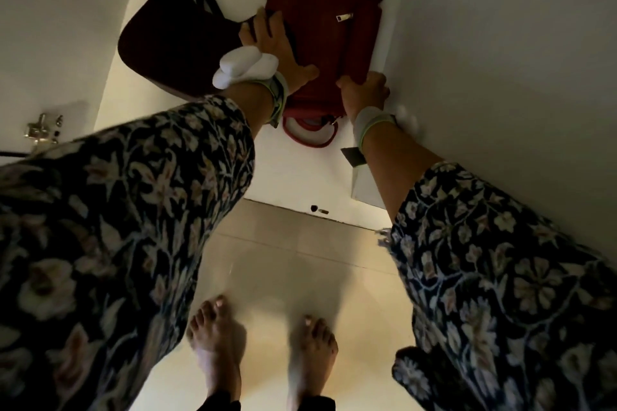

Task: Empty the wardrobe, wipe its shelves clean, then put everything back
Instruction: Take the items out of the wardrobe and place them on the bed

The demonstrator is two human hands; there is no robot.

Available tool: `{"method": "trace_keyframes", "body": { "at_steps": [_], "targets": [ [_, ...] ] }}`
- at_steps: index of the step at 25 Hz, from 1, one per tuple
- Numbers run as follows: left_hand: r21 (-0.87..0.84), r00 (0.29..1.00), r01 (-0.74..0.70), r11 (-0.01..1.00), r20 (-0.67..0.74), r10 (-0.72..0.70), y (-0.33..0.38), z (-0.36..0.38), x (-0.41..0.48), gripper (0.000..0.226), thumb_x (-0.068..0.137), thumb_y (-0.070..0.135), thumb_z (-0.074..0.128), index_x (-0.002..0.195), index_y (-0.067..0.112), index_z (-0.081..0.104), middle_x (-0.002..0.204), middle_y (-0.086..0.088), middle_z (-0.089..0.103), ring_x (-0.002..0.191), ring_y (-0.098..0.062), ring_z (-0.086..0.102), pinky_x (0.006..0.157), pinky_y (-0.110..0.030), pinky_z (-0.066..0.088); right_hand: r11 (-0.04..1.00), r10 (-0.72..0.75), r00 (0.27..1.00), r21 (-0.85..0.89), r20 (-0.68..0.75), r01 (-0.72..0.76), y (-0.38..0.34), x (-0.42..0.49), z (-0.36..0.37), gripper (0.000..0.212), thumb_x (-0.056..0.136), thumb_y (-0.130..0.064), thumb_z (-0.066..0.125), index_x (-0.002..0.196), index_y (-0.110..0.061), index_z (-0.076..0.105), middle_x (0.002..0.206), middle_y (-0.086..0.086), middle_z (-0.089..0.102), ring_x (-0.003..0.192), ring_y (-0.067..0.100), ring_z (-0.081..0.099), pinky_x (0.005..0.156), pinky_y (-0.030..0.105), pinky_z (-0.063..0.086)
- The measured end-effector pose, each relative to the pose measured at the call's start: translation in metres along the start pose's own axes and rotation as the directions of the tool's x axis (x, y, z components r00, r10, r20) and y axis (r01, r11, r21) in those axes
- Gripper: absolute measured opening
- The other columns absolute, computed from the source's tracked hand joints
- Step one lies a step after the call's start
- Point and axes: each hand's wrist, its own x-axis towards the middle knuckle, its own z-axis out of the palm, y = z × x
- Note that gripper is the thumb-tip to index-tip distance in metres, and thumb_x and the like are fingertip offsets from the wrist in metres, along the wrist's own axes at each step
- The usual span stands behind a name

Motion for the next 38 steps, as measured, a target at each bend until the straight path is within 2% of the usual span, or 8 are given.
{"method": "trace_keyframes", "body": {
  "at_steps": [5, 8, 11, 15, 22, 28, 32, 38],
  "targets": [
    [0.312, 0.997, -0.016, 0.950, -0.061, 0.036, -0.020, 0.028, 0.019, 0.094, 0.083, 0.039, 0.067, 0.151, 0.014, 0.007, 0.154, -0.019, 0.013, 0.137, -0.048, 0.015, 0.109, -0.062, 0.023, 0.988, 0.156, 0.982, -0.015, 0.104, -0.155, 0.013, 0.011, 0.014, 0.085, 0.076, -0.036, 0.070, 0.143, -0.018, 0.020, 0.141, 0.014, 0.033, 0.122, 0.037, 0.046, 0.097, 0.048, 0.047],
    [0.247, 0.998, 0.053, 0.968, -0.051, -0.042, -0.031, 0.024, 0.014, 0.074, 0.085, 0.024, 0.064, 0.146, 0.009, 0.025, 0.149, -0.020, 0.023, 0.135, -0.041, 0.027, 0.104, -0.047, 0.032, 0.987, 0.156, 0.980, -0.057, 0.120, -0.150, 0.020, 0.012, 0.016, 0.088, 0.067, -0.036, 0.079, 0.137, -0.015, 0.030, 0.137, 0.012, 0.040, 0.117, 0.033, 0.050, 0.096, 0.046, 0.049],
    [0.234, 0.991, 0.133, 0.963, -0.066, -0.121, -0.037, 0.016, -0.007, 0.048, 0.057, 0.030, 0.085, 0.099, 0.013, 0.069, 0.118, -0.019, 0.057, 0.104, -0.037, 0.058, 0.082, -0.043, 0.052, 0.984, 0.159, 0.975, 0.058, 0.155, -0.170, 0.019, 0.001, 0.023, 0.093, 0.052, -0.036, 0.085, 0.131, -0.015, 0.043, 0.127, 0.008, 0.052, 0.110, 0.030, 0.056, 0.094, 0.047, 0.050],
    [0.180, 0.995, 0.088, 0.980, -0.059, -0.079, -0.048, 0.020, -0.045, 0.029, 0.084, 0.022, 0.067, 0.110, 0.013, 0.057, 0.146, -0.017, 0.025, 0.132, -0.038, 0.027, 0.101, -0.059, 0.038, 0.981, 0.079, 0.983, 0.161, 0.168, -0.107, 0.003, -0.026, 0.032, 0.096, 0.053, -0.025, 0.083, 0.137, -0.019, 0.034, 0.129, 0.009, 0.049, 0.108, 0.031, 0.057, 0.089, 0.048, 0.052],
    [-0.234, 0.893, 0.231, 0.944, -0.333, -0.301, -0.080, 0.037, -0.132, 0.045, 0.074, -0.012, 0.060, 0.112, 0.011, 0.054, 0.148, -0.019, 0.020, 0.134, -0.038, 0.026, 0.100, -0.042, 0.047, 0.986, -0.129, 0.985, 0.123, 0.119, 0.114, -0.031, -0.081, 0.037, 0.064, 0.071, 0.004, 0.061, 0.130, -0.010, 0.038, 0.115, 0.007, 0.056, 0.095, 0.025, 0.056, 0.089, 0.037, 0.051],
    [-0.461, 0.759, 0.473, 0.751, -0.220, -0.613, -0.095, 0.013, -0.143, 0.082, 0.067, 0.038, 0.077, 0.129, 0.003, 0.037, 0.139, -0.018, 0.031, 0.125, -0.038, 0.038, 0.100, -0.044, 0.042, 0.960, -0.223, 0.962, -0.137, 0.156, 0.245, -0.024, -0.130, 0.049, 0.075, 0.082, -0.008, 0.064, 0.145, -0.009, 0.023, 0.134, 0.016, 0.051, 0.118, 0.033, 0.053, 0.100, 0.040, 0.045],
    [-0.538, 0.661, 0.567, 0.624, -0.155, -0.734, -0.100, -0.012, -0.130, 0.060, 0.077, 0.034, 0.071, 0.125, 0.007, 0.048, 0.126, -0.012, 0.054, 0.115, -0.028, 0.053, 0.089, -0.029, 0.041, 0.945, -0.192, 0.952, -0.215, 0.239, 0.245, -0.017, -0.148, 0.049, 0.075, 0.086, -0.011, 0.062, 0.148, -0.014, 0.021, 0.137, 0.014, 0.051, 0.124, 0.034, 0.049, 0.105, 0.042, 0.040],
    [-0.501, 0.696, 0.595, 0.628, -0.071, -0.715, -0.110, -0.035, -0.159, 0.039, 0.079, 0.031, 0.067, 0.110, 0.009, 0.061, 0.115, -0.010, 0.063, 0.109, -0.028, 0.059, 0.082, -0.026, 0.040, 0.934, -0.173, 0.949, -0.262, 0.263, 0.243, -0.016, -0.175, 0.029, 0.064, 0.086, -0.008, 0.056, 0.144, -0.020, 0.033, 0.127, 0.012, 0.059, 0.116, 0.035, 0.055, 0.100, 0.044, 0.045]
  ]
}}
